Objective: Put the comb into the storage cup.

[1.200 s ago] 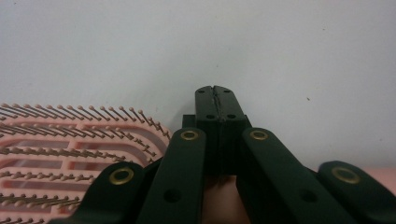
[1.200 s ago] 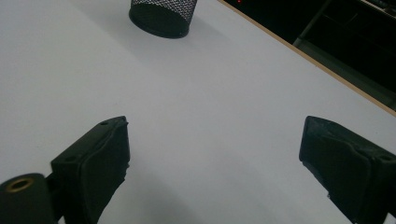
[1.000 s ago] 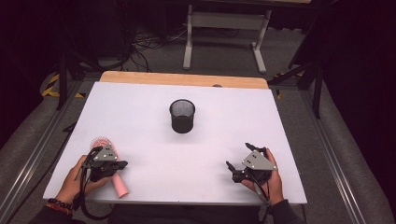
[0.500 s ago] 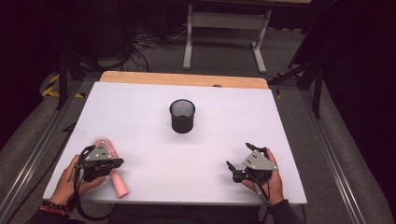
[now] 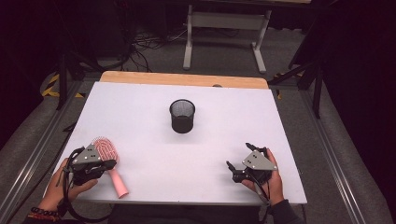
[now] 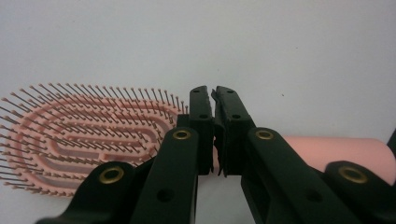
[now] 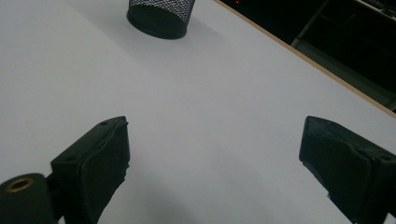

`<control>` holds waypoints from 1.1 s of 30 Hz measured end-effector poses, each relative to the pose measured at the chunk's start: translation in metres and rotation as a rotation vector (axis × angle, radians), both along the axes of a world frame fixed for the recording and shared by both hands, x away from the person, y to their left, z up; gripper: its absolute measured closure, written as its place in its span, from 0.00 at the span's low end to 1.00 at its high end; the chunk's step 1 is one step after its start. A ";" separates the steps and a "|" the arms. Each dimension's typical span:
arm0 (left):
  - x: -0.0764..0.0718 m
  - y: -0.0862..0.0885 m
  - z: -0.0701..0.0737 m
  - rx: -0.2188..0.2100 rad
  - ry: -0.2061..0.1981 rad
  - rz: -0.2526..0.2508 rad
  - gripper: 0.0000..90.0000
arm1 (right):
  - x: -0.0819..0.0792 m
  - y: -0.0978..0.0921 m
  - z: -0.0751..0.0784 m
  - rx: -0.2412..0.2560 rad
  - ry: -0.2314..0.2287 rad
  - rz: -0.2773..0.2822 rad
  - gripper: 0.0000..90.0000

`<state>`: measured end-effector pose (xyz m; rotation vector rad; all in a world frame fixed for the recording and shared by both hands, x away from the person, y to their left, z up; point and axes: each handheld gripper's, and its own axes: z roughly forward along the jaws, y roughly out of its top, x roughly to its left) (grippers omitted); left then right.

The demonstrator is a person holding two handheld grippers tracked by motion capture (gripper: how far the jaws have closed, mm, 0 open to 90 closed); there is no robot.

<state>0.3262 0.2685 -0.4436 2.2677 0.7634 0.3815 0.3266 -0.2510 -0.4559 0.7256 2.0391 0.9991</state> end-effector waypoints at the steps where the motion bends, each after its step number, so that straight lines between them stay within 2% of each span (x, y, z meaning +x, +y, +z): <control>1: -0.001 0.001 0.000 -0.003 0.003 -0.002 0.94 | 0.000 0.000 0.000 0.000 0.000 0.000 0.10; 4: -0.002 0.003 0.001 0.002 -0.002 -0.009 0.92 | 0.000 0.000 0.000 0.000 -0.001 0.001 0.10; 7: -0.003 0.004 0.002 0.009 -0.021 -0.038 0.84 | 0.000 0.001 0.000 0.001 0.004 0.001 0.10; 11: -0.003 0.003 0.004 0.049 -0.036 -0.071 0.73 | 0.000 0.002 -0.001 -0.004 0.006 0.004 0.10; 13: -0.004 0.003 0.004 0.076 -0.052 -0.098 0.66 | 0.000 0.002 -0.001 -0.004 0.008 0.003 0.10; 15: -0.003 0.002 0.004 0.090 -0.047 -0.127 0.60 | 0.001 0.002 -0.002 -0.003 0.009 0.002 0.10; 19: -0.001 -0.001 0.008 0.167 -0.053 -0.195 0.40 | 0.001 0.002 -0.002 0.001 0.014 -0.001 0.10; 22: 0.000 -0.003 0.011 0.180 -0.038 -0.249 0.25 | 0.001 0.002 -0.002 0.001 0.016 -0.001 0.10; 24: 0.002 -0.005 0.013 0.183 -0.026 -0.298 0.21 | 0.002 0.003 -0.003 0.001 0.020 -0.001 0.10; 25: 0.002 -0.006 0.014 0.202 -0.020 -0.321 0.19 | 0.002 0.003 -0.003 0.000 0.021 -0.001 0.10; 27: 0.004 -0.010 0.015 0.267 -0.011 -0.363 0.14 | 0.002 0.003 -0.003 0.000 0.023 -0.002 0.10; 31: 0.010 -0.020 0.018 0.368 0.017 -0.450 0.14 | 0.002 0.004 -0.004 0.000 0.026 -0.001 0.10; 33: 0.014 -0.026 0.019 0.454 0.025 -0.504 0.16 | 0.002 0.004 -0.004 0.000 0.029 0.000 0.10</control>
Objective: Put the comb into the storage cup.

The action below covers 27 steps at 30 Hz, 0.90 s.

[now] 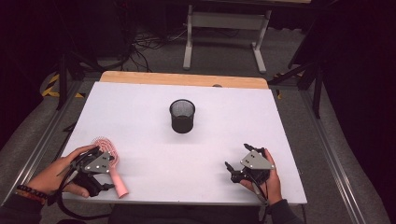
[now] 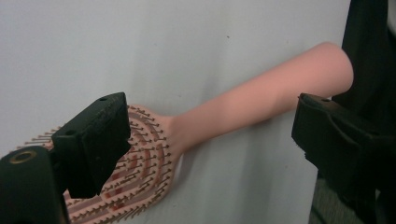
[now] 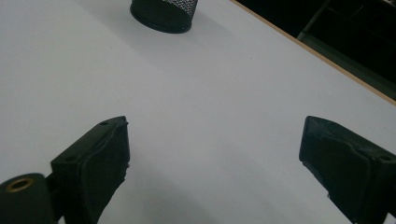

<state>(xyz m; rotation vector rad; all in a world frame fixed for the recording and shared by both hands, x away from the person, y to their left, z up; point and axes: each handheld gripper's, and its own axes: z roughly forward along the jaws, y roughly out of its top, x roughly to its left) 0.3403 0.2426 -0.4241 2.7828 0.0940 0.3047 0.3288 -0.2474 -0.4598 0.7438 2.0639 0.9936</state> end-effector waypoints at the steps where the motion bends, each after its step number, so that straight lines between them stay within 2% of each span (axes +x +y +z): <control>1: 0.001 -0.002 0.000 0.035 -0.003 -0.017 0.18 | 0.000 0.000 0.000 0.001 0.000 -0.001 0.10; 3: 0.005 -0.008 0.000 0.124 -0.010 -0.062 0.23 | 0.000 0.000 0.000 0.004 0.003 0.000 0.10; 6: 0.010 -0.017 0.000 0.221 -0.009 -0.117 0.29 | 0.001 0.000 -0.001 0.006 0.009 0.002 0.10; 8: 0.014 -0.025 0.003 0.262 0.007 -0.144 0.33 | 0.001 0.001 -0.002 0.004 0.013 0.003 0.10; 10: 0.017 -0.032 0.003 0.270 0.015 -0.173 0.36 | 0.001 0.001 -0.002 0.002 0.014 0.002 0.10; 12: 0.019 -0.041 0.000 0.329 0.026 -0.203 0.39 | 0.001 0.001 -0.002 0.001 0.018 0.001 0.10; 14: 0.019 -0.045 -0.006 0.344 0.034 -0.216 0.41 | 0.002 0.001 -0.003 0.001 0.024 0.001 0.10; 15: 0.019 -0.049 -0.010 0.367 0.060 -0.226 0.41 | 0.002 0.001 -0.004 0.001 0.024 0.002 0.10; 16: 0.019 -0.049 -0.010 0.367 0.060 -0.226 0.45 | 0.002 0.001 -0.004 0.001 0.024 0.002 0.10; 18: 0.021 -0.056 -0.016 0.400 0.080 -0.249 0.48 | 0.002 0.002 -0.004 -0.005 0.029 0.007 0.10; 22: 0.023 -0.057 -0.016 0.404 0.102 -0.265 0.50 | 0.002 0.002 -0.004 -0.002 0.029 0.007 0.10; 23: 0.022 -0.057 -0.016 0.408 0.106 -0.276 0.54 | 0.002 0.002 -0.004 -0.003 0.030 0.008 0.10; 24: 0.020 -0.059 -0.015 0.419 0.101 -0.288 0.58 | 0.002 0.002 -0.004 -0.004 0.031 0.010 0.10; 26: 0.020 -0.060 -0.014 0.426 0.040 -0.273 0.74 | 0.002 0.002 -0.005 -0.007 0.033 0.013 0.10; 27: 0.022 -0.060 -0.014 0.422 0.055 -0.265 0.76 | 0.002 0.002 -0.005 -0.008 0.034 0.014 0.10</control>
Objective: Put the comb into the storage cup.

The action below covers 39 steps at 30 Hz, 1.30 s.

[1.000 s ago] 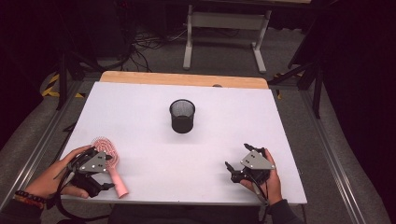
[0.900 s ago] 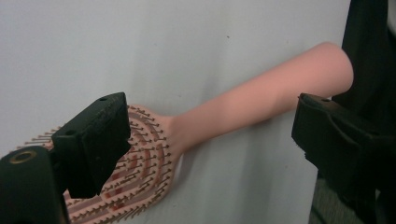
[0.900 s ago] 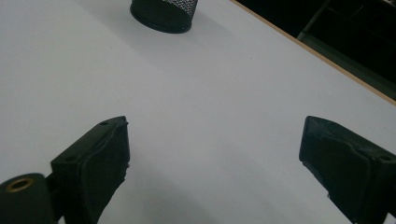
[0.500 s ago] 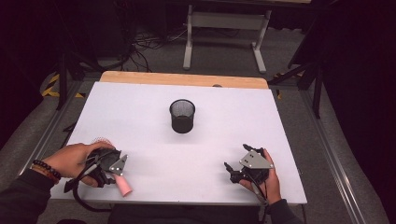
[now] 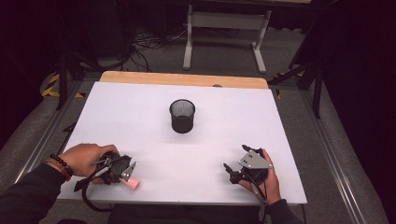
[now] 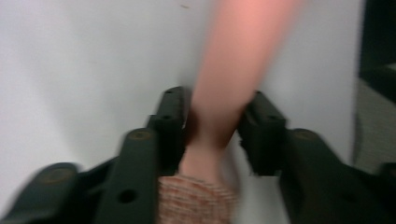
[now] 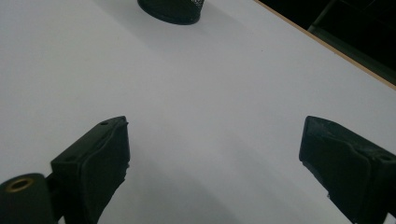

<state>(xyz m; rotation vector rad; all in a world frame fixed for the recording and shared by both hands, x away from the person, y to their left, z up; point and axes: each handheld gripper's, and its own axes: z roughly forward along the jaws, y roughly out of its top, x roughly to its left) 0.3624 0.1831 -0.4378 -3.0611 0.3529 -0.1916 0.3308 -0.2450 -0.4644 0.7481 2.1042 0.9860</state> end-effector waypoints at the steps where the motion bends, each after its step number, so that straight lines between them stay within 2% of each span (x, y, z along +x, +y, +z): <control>1: 0.001 0.001 0.000 -0.010 -0.005 0.007 0.76 | 0.000 0.000 0.000 -0.001 -0.001 0.000 0.10; 3: 0.004 0.002 0.001 -0.029 -0.028 0.019 0.77 | -0.001 0.000 0.001 0.001 -0.003 0.000 0.10; 6: 0.007 0.002 0.009 -0.089 -0.071 0.035 0.77 | -0.001 -0.001 0.002 0.004 -0.007 0.001 0.10; 9: 0.009 0.004 0.023 -0.157 -0.142 0.058 0.77 | -0.001 -0.002 0.002 0.008 -0.007 -0.002 0.10; 15: 0.011 0.013 0.046 -0.325 -0.224 0.107 0.77 | -0.001 -0.002 0.003 0.016 -0.010 -0.002 0.10; 16: 0.010 0.015 0.048 -0.352 -0.253 0.118 0.77 | -0.001 -0.002 0.003 0.016 -0.010 -0.002 0.10; 18: 0.010 0.018 0.054 -0.406 -0.278 0.144 0.77 | -0.001 -0.003 0.004 0.020 -0.012 -0.003 0.10; 19: 0.010 0.020 0.057 -0.440 -0.305 0.162 0.77 | -0.001 -0.003 0.004 0.021 -0.012 -0.003 0.10; 22: 0.010 0.025 0.063 -0.519 -0.327 0.209 0.77 | -0.001 -0.003 0.004 0.020 -0.011 -0.003 0.10; 26: 0.009 0.029 0.067 -0.583 -0.365 0.236 0.77 | -0.001 -0.003 0.004 0.019 -0.015 -0.003 0.10; 27: 0.010 0.029 0.067 -0.588 -0.354 0.237 0.77 | -0.001 -0.003 0.004 0.021 -0.015 -0.004 0.10; 28: 0.009 0.029 0.067 -0.609 -0.358 0.239 0.77 | -0.001 -0.003 0.004 0.022 -0.015 -0.006 0.10; 30: 0.009 0.027 0.067 -0.610 -0.360 0.233 0.77 | -0.001 -0.003 0.004 0.022 -0.014 -0.006 0.10; 33: 0.009 0.026 0.067 -0.639 -0.371 0.242 0.77 | -0.001 -0.003 0.004 0.022 -0.014 -0.005 0.10; 35: 0.009 0.026 0.068 -0.661 -0.393 0.247 0.77 | -0.001 -0.003 0.004 0.023 -0.015 -0.006 0.10; 38: 0.009 0.027 0.070 -0.679 -0.388 0.252 0.77 | -0.001 -0.004 0.005 0.024 -0.018 -0.007 0.10; 39: 0.009 0.026 0.071 -0.690 -0.404 0.262 0.77 | -0.001 -0.004 0.005 0.024 -0.019 -0.007 0.10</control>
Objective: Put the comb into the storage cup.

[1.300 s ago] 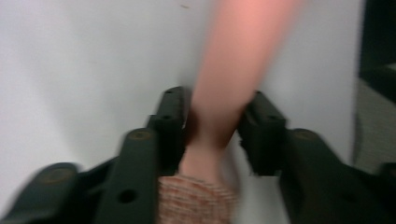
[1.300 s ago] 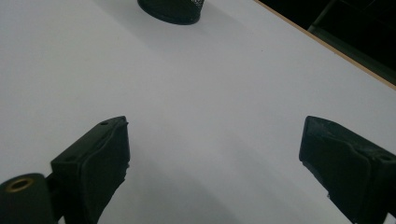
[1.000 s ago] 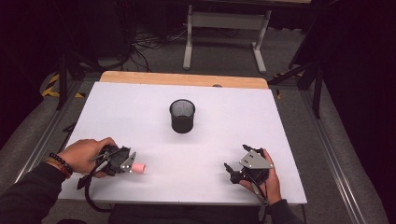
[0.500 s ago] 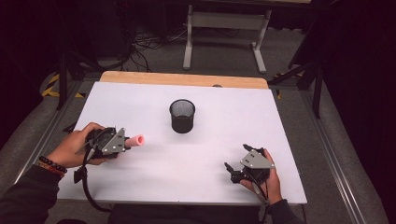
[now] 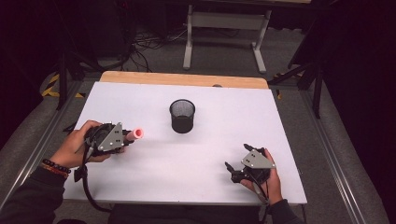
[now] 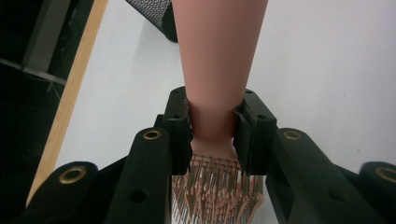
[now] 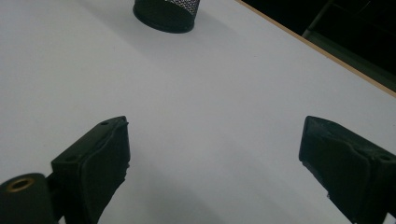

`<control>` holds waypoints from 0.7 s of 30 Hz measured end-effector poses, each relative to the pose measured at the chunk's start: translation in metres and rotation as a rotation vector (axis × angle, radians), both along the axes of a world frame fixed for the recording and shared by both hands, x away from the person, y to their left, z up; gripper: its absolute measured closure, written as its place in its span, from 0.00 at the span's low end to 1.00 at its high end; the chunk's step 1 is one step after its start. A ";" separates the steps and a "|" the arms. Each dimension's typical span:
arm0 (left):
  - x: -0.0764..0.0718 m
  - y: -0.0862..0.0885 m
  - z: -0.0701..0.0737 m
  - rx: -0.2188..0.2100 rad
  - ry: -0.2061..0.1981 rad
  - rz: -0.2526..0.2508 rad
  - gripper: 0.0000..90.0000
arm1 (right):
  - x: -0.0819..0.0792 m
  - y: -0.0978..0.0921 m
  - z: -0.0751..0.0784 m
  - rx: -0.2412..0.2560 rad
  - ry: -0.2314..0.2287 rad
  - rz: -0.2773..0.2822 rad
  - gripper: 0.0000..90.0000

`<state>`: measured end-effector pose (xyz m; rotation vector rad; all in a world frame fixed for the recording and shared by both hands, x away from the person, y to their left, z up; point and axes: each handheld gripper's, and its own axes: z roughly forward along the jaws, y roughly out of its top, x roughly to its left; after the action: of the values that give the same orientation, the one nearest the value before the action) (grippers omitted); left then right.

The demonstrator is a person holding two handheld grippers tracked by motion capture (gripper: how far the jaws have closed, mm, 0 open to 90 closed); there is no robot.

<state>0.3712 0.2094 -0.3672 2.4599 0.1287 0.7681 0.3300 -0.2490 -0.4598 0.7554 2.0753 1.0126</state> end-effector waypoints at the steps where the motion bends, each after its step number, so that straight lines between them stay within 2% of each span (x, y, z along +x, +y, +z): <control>1: 0.000 -0.001 0.001 0.006 -0.003 -0.002 0.77 | 0.000 0.000 0.000 0.000 0.000 0.001 0.10; 2: -0.001 -0.002 0.000 0.001 -0.021 0.011 0.77 | 0.000 0.000 0.000 -0.001 -0.001 0.001 0.10; 4: -0.001 -0.003 0.000 -0.008 -0.025 0.016 0.77 | 0.000 0.000 0.000 -0.001 -0.001 0.001 0.10; 6: 0.000 -0.003 0.000 -0.040 -0.039 0.031 0.77 | 0.000 0.000 0.000 -0.003 -0.003 0.002 0.10; 10: 0.002 -0.001 -0.001 -0.094 -0.036 0.032 0.77 | 0.000 0.000 0.001 -0.005 -0.007 0.001 0.10; 14: 0.002 -0.002 -0.002 -0.133 -0.050 0.042 0.77 | 0.000 0.000 0.001 -0.004 -0.006 0.000 0.10; 18: 0.003 -0.003 -0.002 -0.159 -0.043 0.049 0.77 | 0.000 0.000 0.001 0.001 -0.010 -0.004 0.10; 19: 0.004 -0.003 -0.002 -0.153 -0.043 0.059 0.77 | 0.000 0.001 0.001 0.000 -0.013 -0.009 0.10; 21: 0.005 -0.005 -0.003 -0.173 -0.056 0.085 0.77 | 0.001 0.000 0.001 0.000 -0.013 -0.021 0.09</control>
<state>0.3758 0.2049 -0.3704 2.2798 0.2696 0.8254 0.3307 -0.2487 -0.4590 0.7674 2.0517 1.0033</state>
